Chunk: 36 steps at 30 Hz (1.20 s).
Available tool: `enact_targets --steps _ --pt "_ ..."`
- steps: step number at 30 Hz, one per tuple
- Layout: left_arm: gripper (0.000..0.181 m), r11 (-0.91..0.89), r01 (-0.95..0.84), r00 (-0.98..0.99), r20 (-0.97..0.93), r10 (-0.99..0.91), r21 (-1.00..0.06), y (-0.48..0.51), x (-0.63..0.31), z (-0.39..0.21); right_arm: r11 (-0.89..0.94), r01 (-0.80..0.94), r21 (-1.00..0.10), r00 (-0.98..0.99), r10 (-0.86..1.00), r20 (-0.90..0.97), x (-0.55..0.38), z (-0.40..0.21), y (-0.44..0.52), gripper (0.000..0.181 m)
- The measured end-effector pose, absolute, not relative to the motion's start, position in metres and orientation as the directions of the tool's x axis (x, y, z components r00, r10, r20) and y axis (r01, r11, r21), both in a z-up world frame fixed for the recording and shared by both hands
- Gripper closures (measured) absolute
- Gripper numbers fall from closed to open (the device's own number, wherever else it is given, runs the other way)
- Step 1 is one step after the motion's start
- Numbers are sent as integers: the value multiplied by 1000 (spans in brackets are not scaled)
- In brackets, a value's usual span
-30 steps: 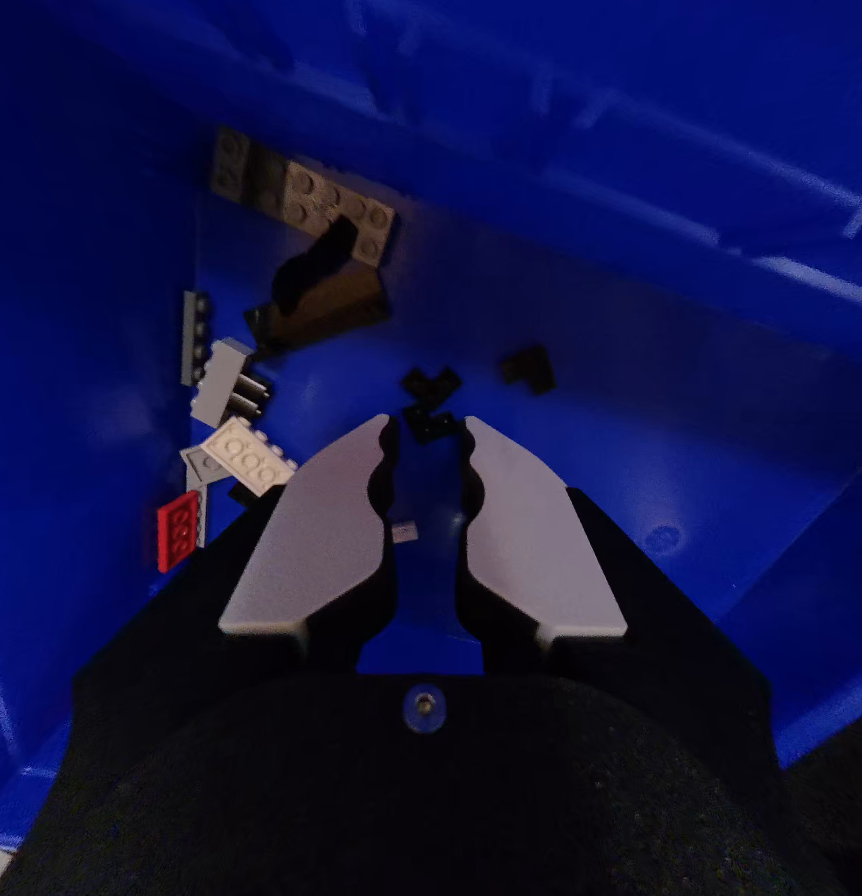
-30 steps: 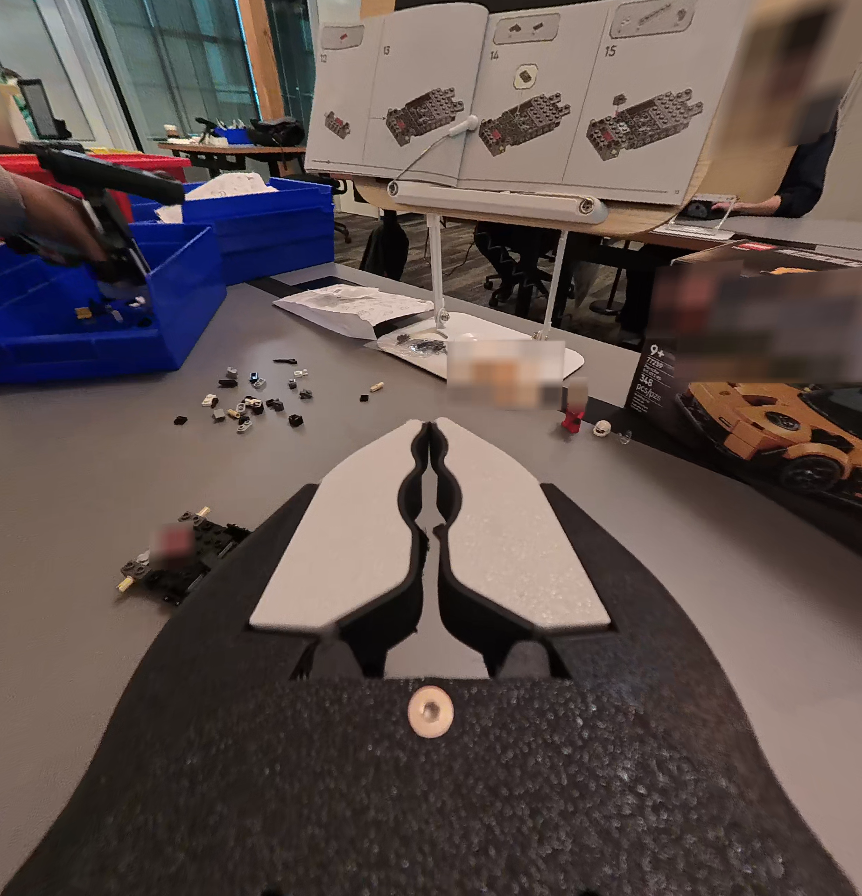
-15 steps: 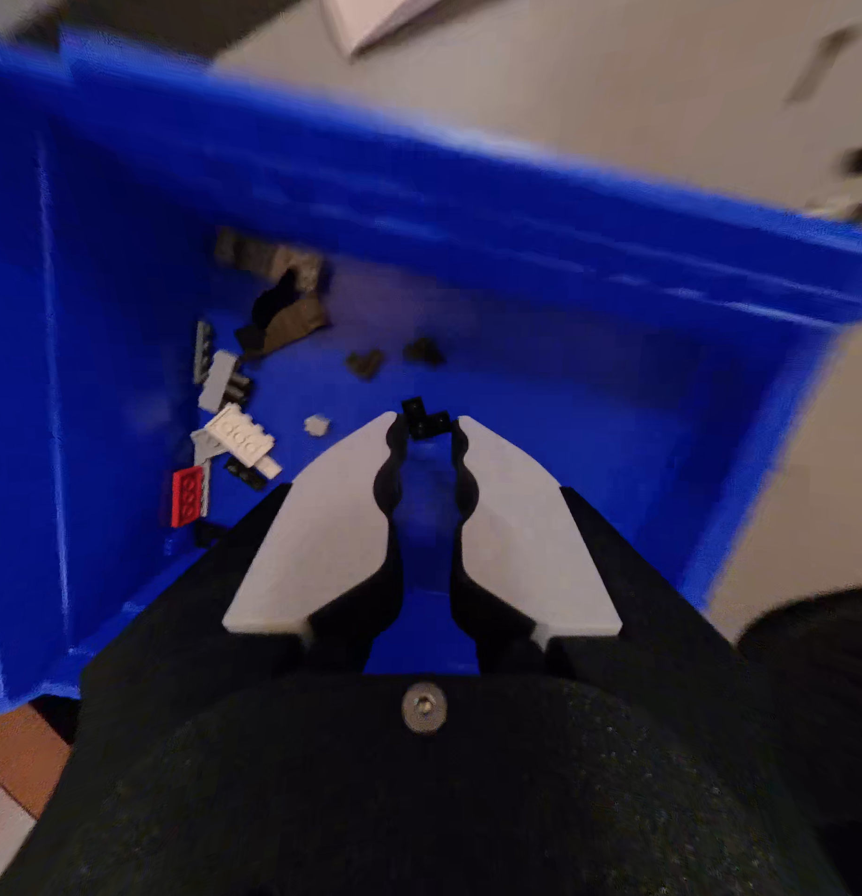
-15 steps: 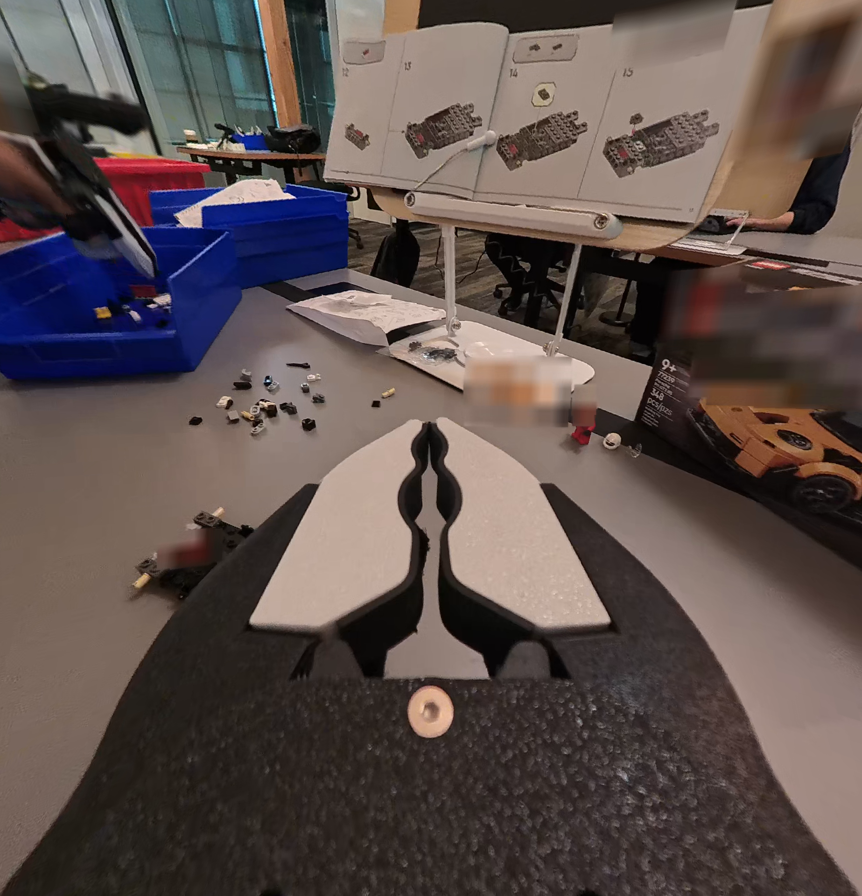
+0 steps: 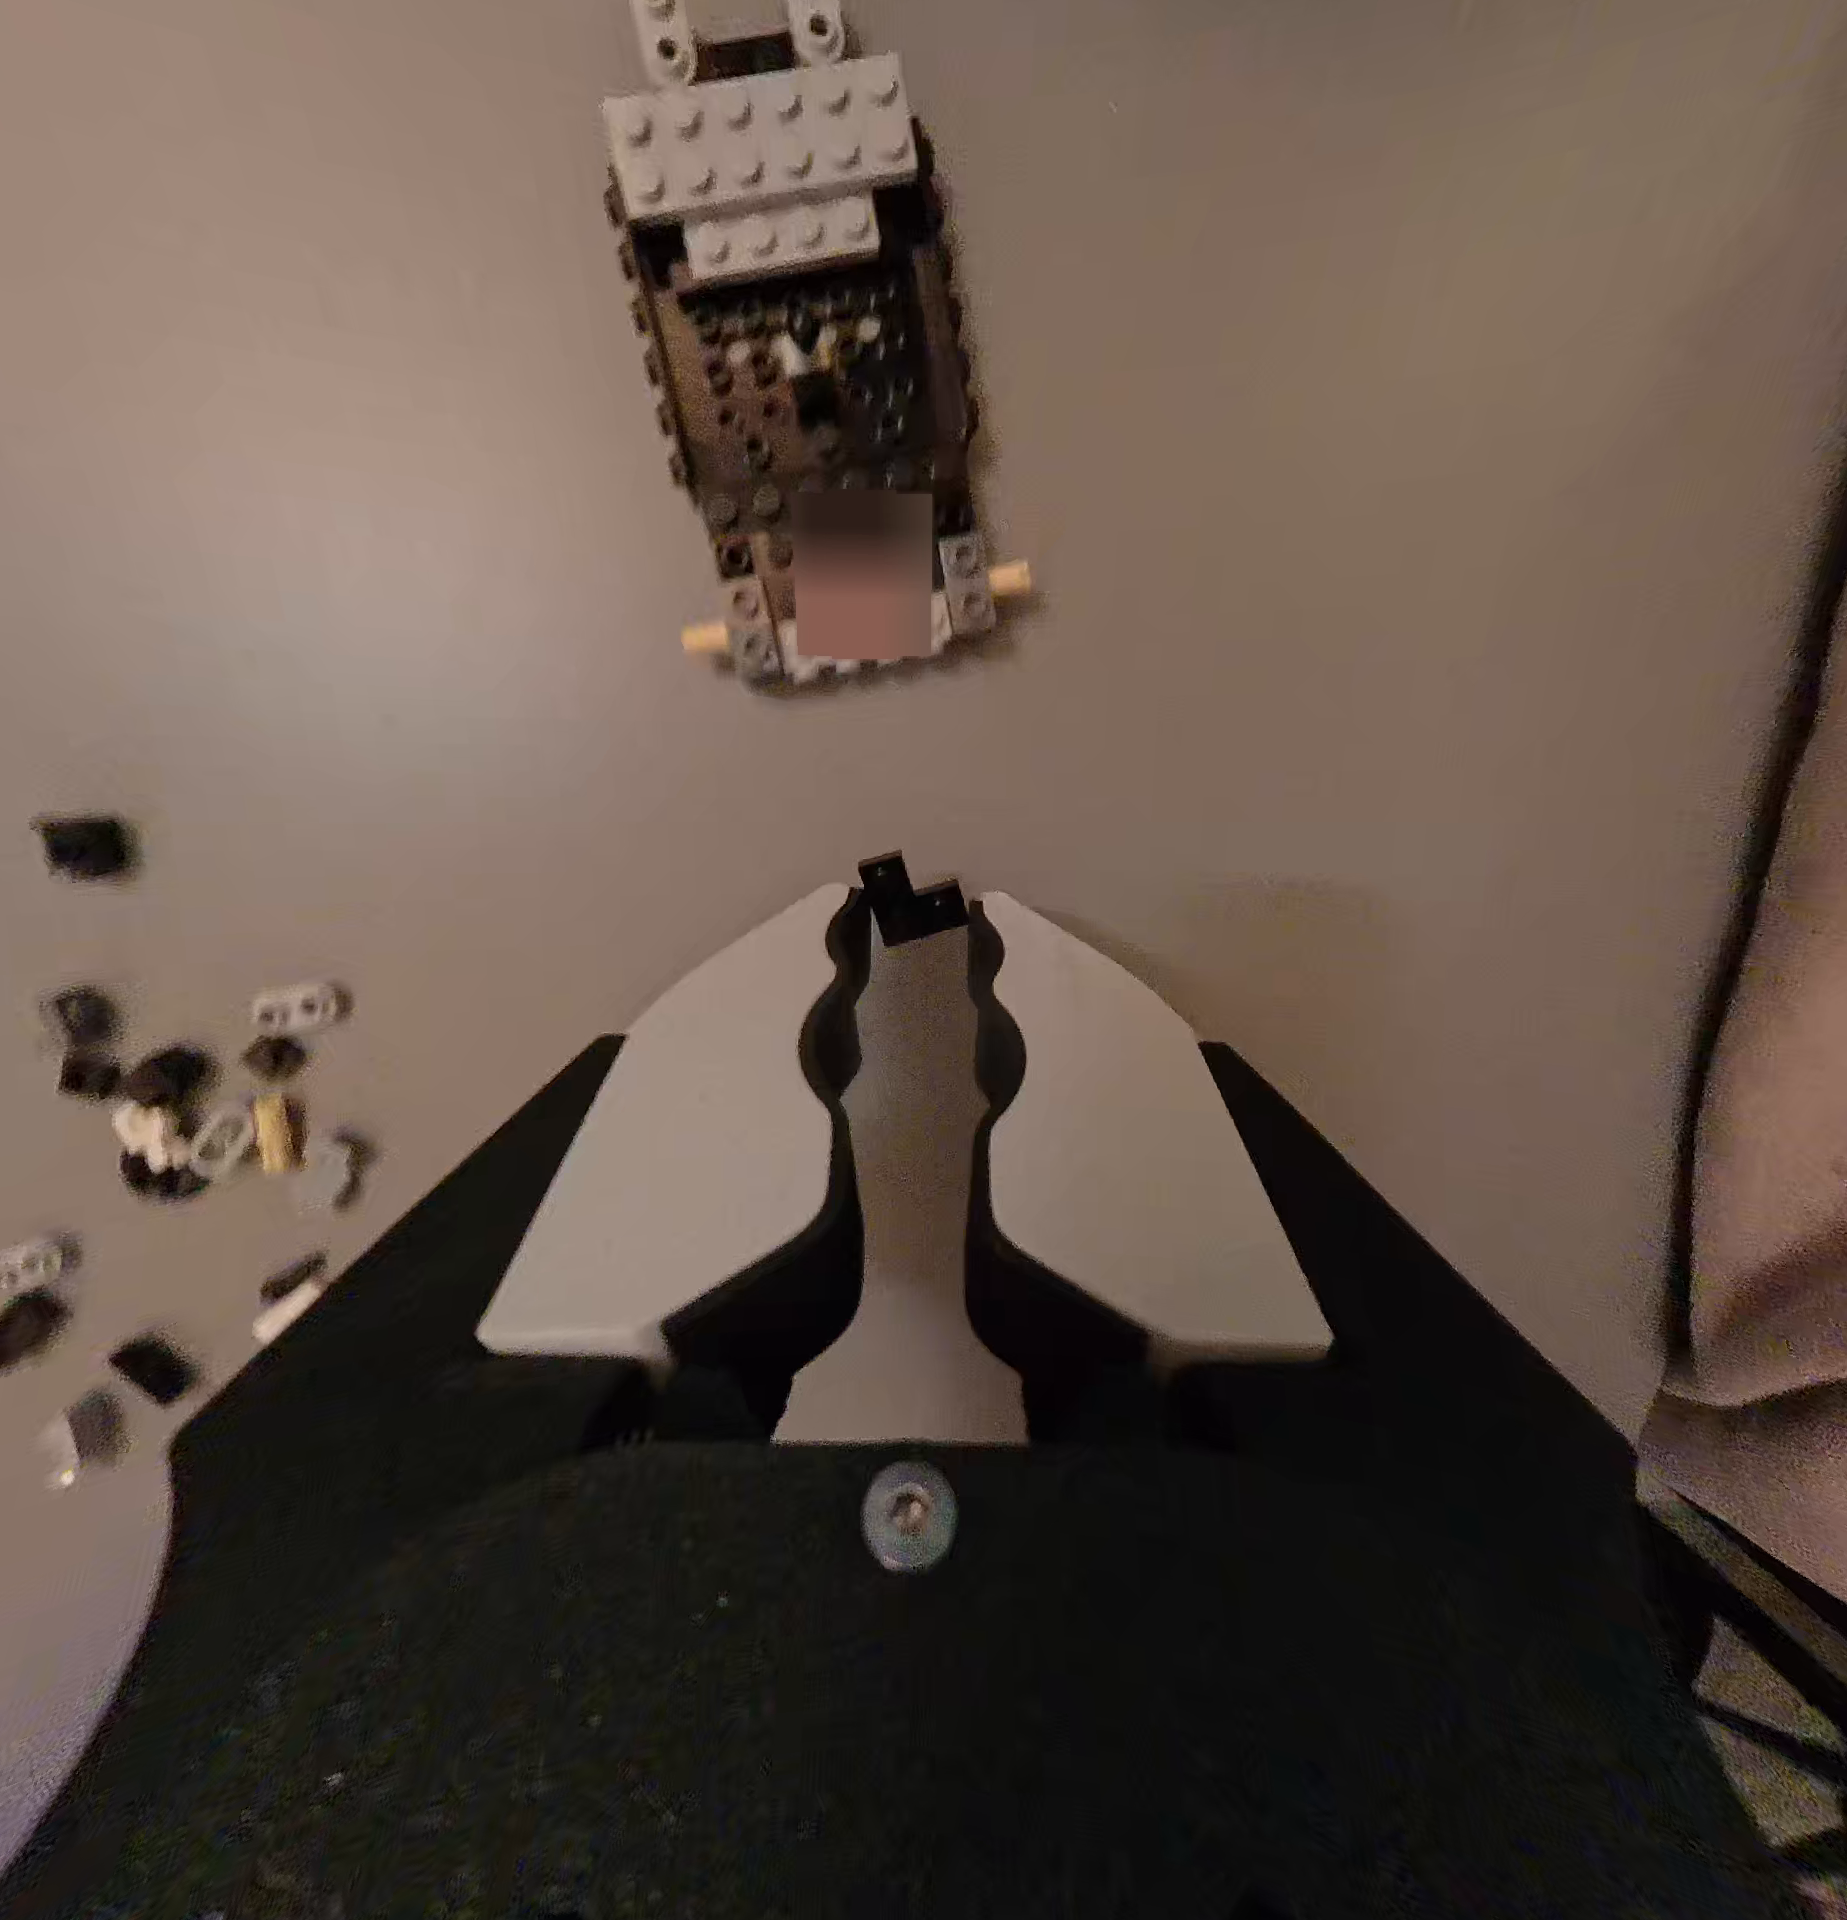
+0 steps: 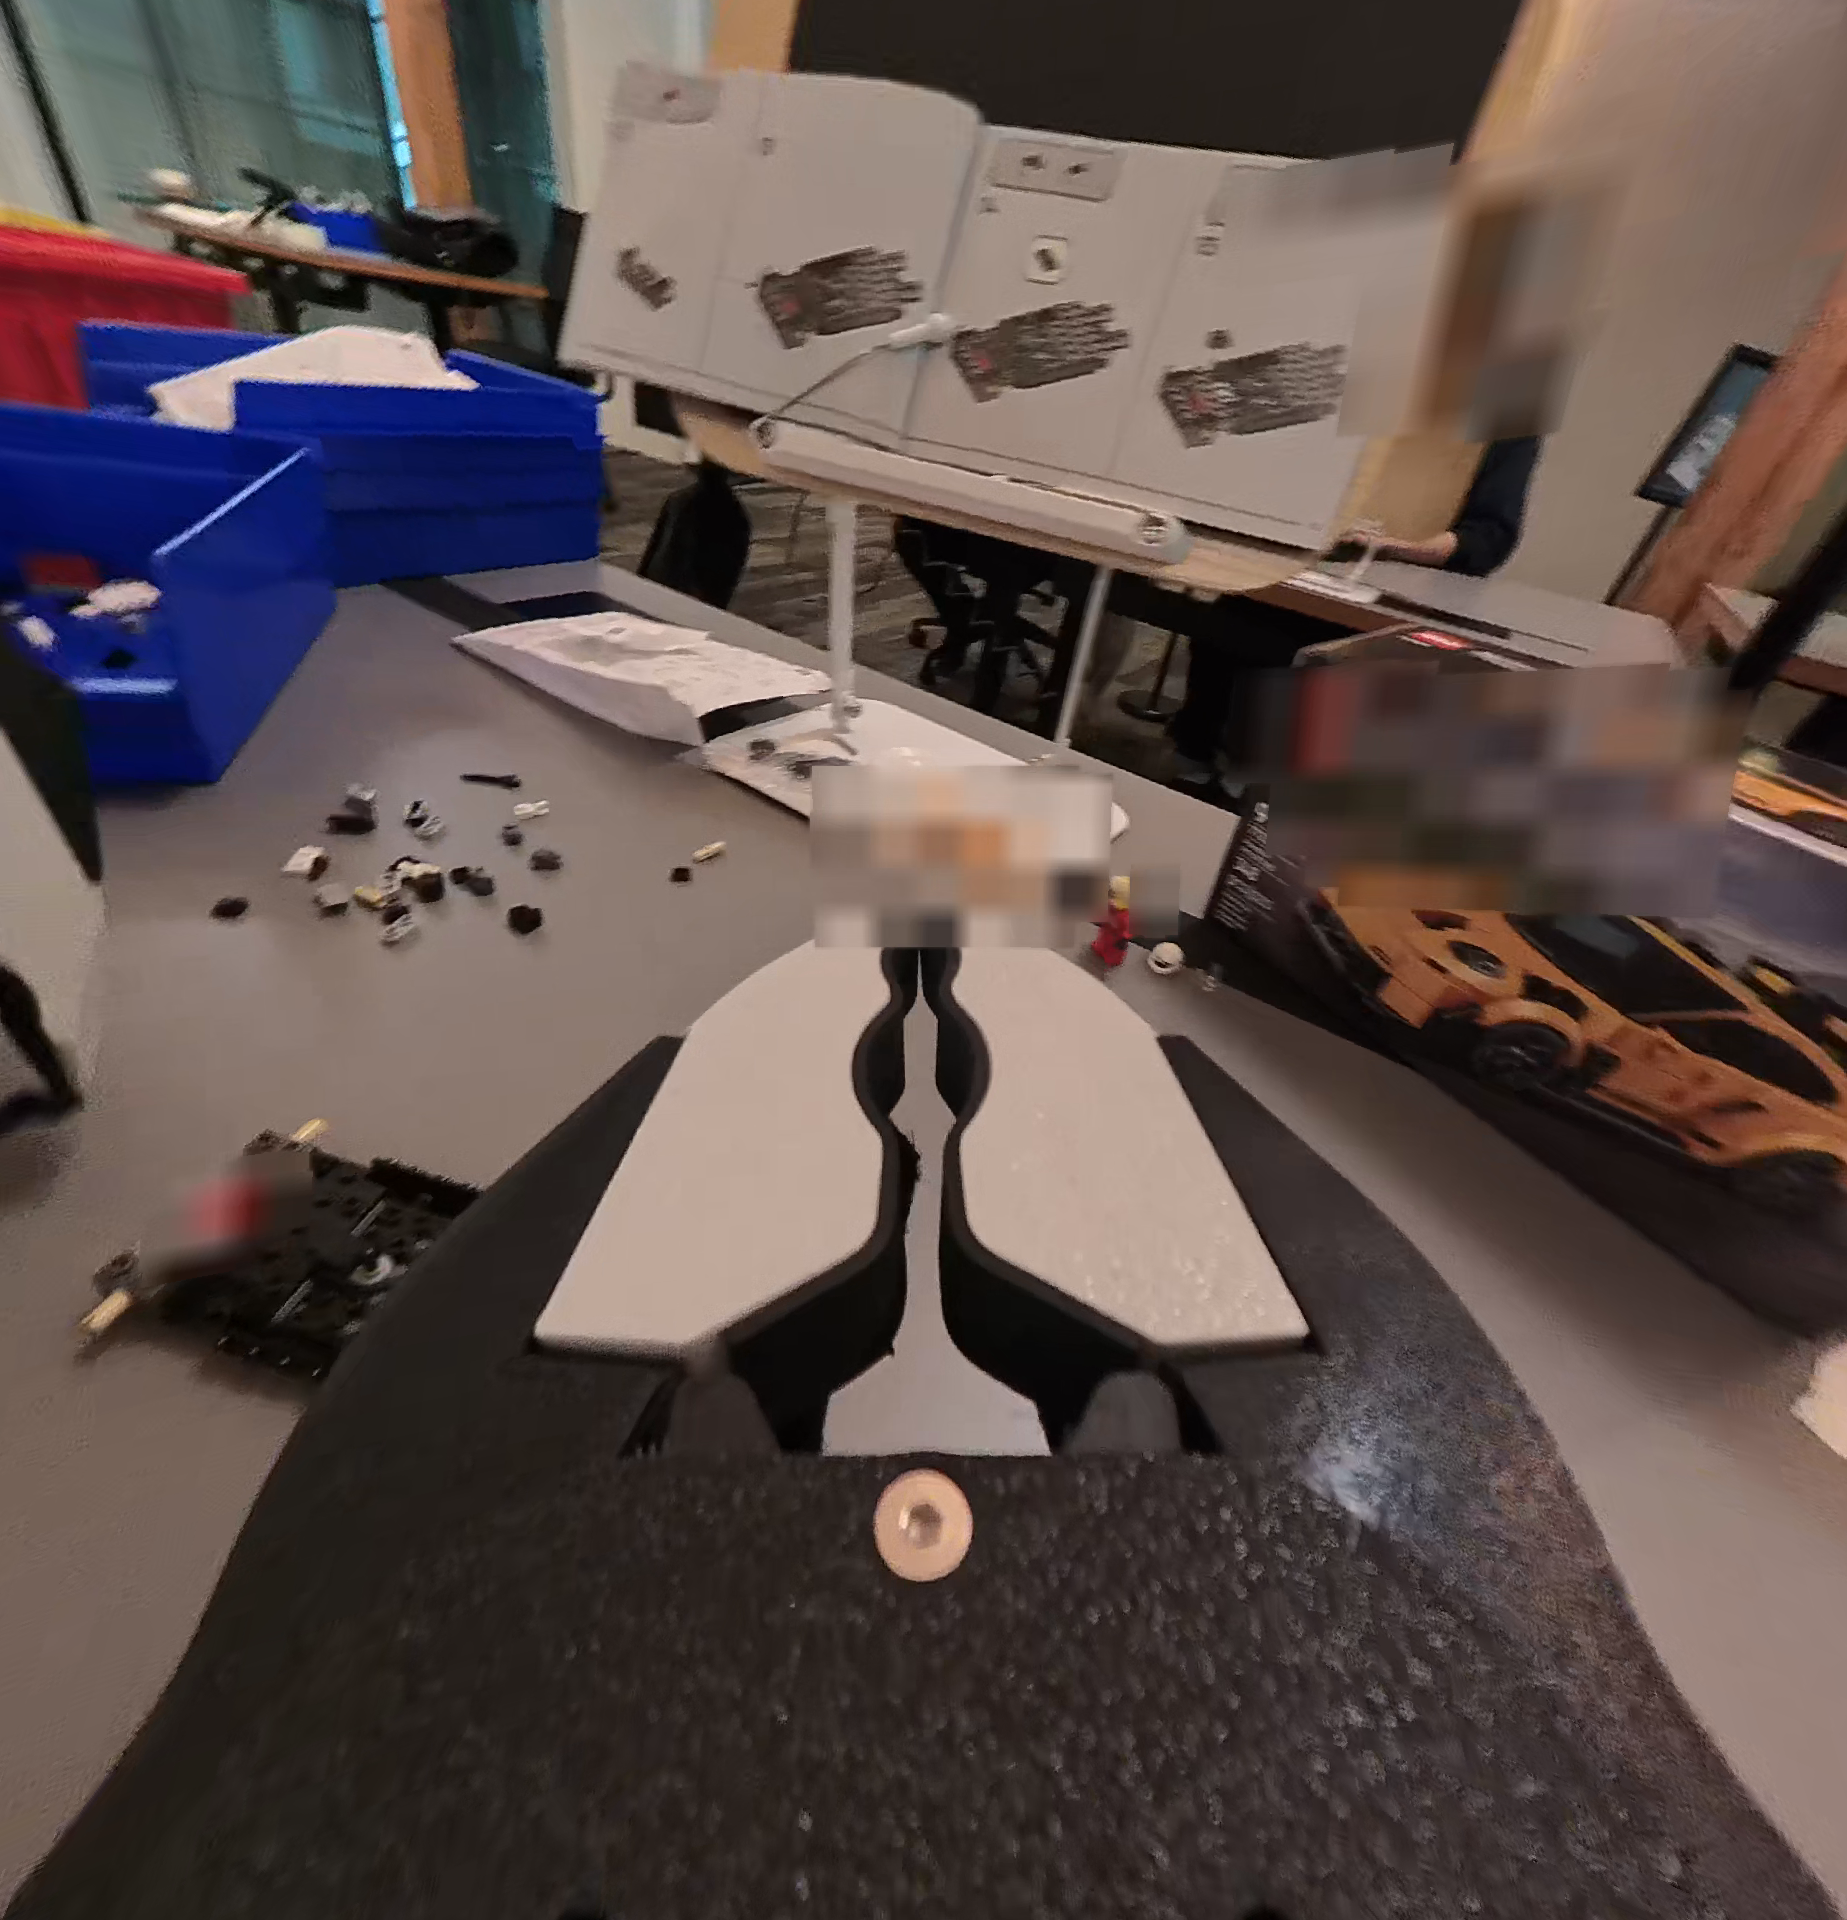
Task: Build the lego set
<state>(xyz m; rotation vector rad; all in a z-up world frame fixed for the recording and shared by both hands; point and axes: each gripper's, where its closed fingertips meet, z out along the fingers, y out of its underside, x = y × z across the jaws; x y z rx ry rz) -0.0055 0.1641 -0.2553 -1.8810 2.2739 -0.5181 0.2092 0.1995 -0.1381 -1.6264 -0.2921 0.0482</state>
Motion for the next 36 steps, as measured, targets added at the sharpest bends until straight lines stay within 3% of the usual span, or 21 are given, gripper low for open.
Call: enact_targets --steps 8,14,21,26,36 --pt "157 201 -932 -244 108 -964 -302 159 7 -276 -42 46 -998 988 148 39 242 -136 199 181" --pt "157 105 -905 -134 41 -990 -413 191 -15 -233 -43 52 -998 986 161 44 241 -136 198 181" --pt "168 -167 -861 287 -187 -939 -481 322 -117 -170 -46 60 -997 983 179 51 237 -136 198 181" --pt "163 -517 -747 618 -149 -772 -417 413 -219 -185 -53 55 -997 983 178 45 237 -136 199 181" --pt "159 -750 -600 790 -61 -610 -278 469 -273 -255 -60 37 -997 987 157 27 246 -139 200 181"
